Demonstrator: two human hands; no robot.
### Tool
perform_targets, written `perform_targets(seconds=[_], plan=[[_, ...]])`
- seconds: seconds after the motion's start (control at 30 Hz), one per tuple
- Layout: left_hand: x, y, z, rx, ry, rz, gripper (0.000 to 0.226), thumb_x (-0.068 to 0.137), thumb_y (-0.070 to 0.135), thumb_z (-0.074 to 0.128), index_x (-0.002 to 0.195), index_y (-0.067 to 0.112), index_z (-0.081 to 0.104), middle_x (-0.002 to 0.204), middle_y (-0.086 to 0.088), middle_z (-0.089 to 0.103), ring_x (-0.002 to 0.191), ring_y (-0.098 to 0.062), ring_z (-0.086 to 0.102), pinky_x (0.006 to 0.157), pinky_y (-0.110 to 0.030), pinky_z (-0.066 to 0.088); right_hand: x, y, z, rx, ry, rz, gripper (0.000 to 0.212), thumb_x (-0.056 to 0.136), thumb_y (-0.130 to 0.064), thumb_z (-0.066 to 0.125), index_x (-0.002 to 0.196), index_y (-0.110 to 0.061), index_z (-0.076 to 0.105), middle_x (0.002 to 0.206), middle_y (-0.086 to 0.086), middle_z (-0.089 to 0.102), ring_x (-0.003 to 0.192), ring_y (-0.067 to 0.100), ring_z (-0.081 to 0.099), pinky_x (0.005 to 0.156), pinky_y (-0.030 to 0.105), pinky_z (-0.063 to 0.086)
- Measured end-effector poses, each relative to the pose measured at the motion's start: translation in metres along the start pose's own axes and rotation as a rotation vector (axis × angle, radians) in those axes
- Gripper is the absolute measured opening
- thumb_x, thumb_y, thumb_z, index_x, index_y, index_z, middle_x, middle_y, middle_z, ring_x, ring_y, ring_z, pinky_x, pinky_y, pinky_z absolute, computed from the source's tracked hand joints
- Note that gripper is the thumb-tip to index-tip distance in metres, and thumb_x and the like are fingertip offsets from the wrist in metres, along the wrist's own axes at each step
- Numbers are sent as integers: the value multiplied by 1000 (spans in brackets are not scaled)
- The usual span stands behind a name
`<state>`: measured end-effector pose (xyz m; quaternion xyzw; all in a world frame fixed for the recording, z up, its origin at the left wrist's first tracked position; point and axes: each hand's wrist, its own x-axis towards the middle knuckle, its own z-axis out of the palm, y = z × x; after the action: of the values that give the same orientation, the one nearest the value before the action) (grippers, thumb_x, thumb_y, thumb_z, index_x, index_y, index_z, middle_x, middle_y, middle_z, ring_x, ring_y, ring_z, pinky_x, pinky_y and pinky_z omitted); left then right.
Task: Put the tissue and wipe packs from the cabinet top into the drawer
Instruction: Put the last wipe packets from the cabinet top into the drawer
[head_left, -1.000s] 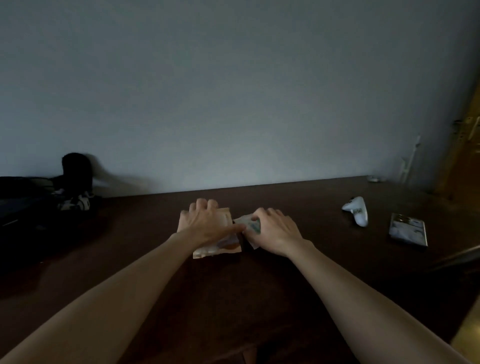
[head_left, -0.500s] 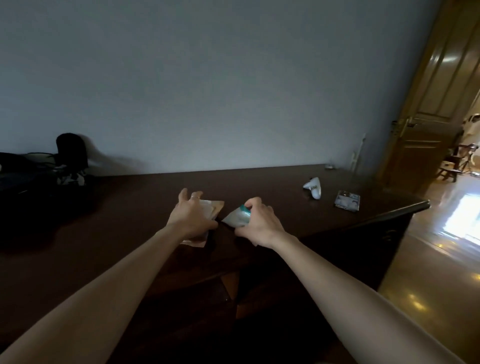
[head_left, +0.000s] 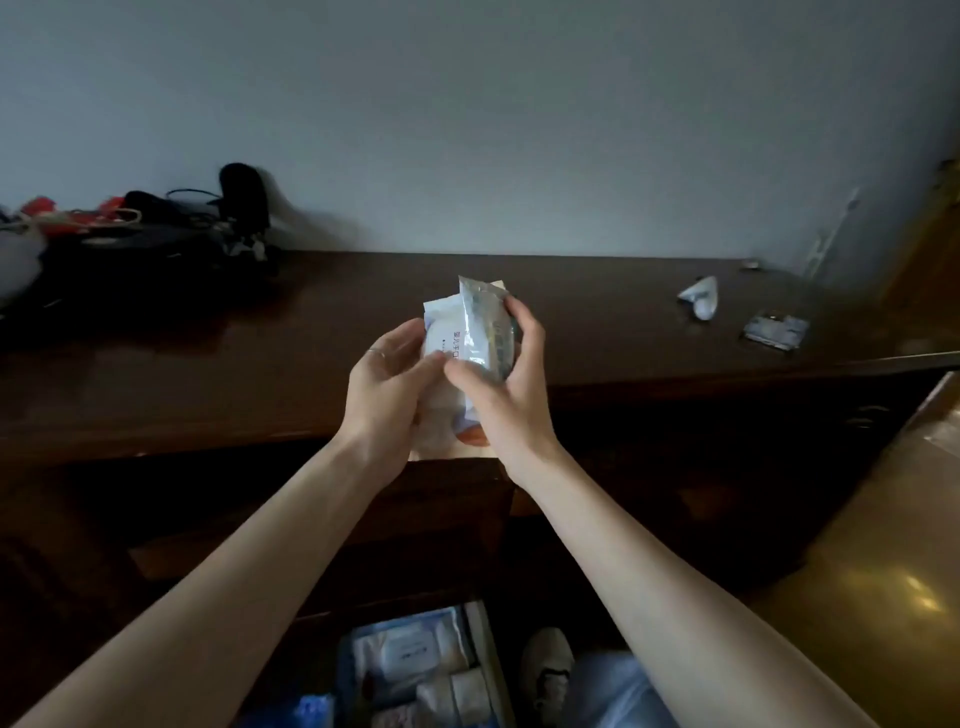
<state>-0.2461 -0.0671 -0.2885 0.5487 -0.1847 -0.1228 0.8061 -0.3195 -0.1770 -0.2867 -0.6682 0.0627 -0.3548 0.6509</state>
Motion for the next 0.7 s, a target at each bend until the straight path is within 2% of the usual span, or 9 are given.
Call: perform_targets(seconds=[0.07,0.1,0.2,0.3,0.4,0.5,0.57,0.63,0.7], plan=[[-29,-1,-30,24,-6,35,63,83,12,83,138,16,54,127,-3,70,112,-19,70,88,-38,59,-24,7,0,5,-68,-47,84,79,-4,80,144,-42,43,132,-16,59,119,4,62,90,35,61],[-44,-3,-44,53,-19,23,65,80,16,86,137,16,55,125,-6,71,111,-23,71,88,-42,59,-36,12,1,16,-111,-50,86,78,0,79,145,-41,44,133,-15,59,121,7,61,90,36,61],[-90,-19,-83,164,-13,-40,42,84,29,83,122,18,68,112,-10,76,101,-32,74,82,-46,62,-73,34,13,17,-249,-4,87,77,5,75,146,-40,46,133,-14,61,122,11,62,90,37,61],[-128,-44,-119,218,92,-95,27,87,31,78,110,17,74,105,-11,78,96,-31,75,79,-44,63,-106,65,24,-74,-312,-9,82,83,-5,79,149,-36,42,140,-21,53,131,5,53,96,30,57],[-148,-77,-157,265,216,-172,28,89,30,74,111,12,71,101,-8,79,94,-27,76,74,-41,63,-138,102,29,-124,-337,73,83,87,-25,81,153,-41,33,146,-19,48,133,7,53,98,37,58],[-168,-113,-189,288,316,-237,30,91,20,74,117,15,60,104,-8,76,94,-24,75,68,-39,63,-168,132,37,-155,-385,221,84,88,-46,76,154,-48,23,138,-22,53,123,3,61,89,33,61],[-184,-134,-204,260,299,-255,50,94,12,69,134,27,43,104,-4,76,92,-22,76,65,-39,63,-188,150,42,-232,-441,291,79,94,-46,69,155,-47,18,133,-21,58,114,-2,65,84,23,60],[-196,-148,-210,290,212,-236,80,100,3,57,151,49,16,112,6,76,99,-17,75,73,-38,63,-207,169,47,-314,-498,355,69,100,-37,64,155,-42,23,140,-16,57,117,-7,62,93,23,57],[-202,-157,-211,315,175,-197,76,103,-3,47,153,49,22,131,7,67,112,-15,70,82,-37,61,-218,181,50,-325,-506,423,57,101,-30,64,151,-38,38,143,-21,55,125,-11,54,103,28,53]])
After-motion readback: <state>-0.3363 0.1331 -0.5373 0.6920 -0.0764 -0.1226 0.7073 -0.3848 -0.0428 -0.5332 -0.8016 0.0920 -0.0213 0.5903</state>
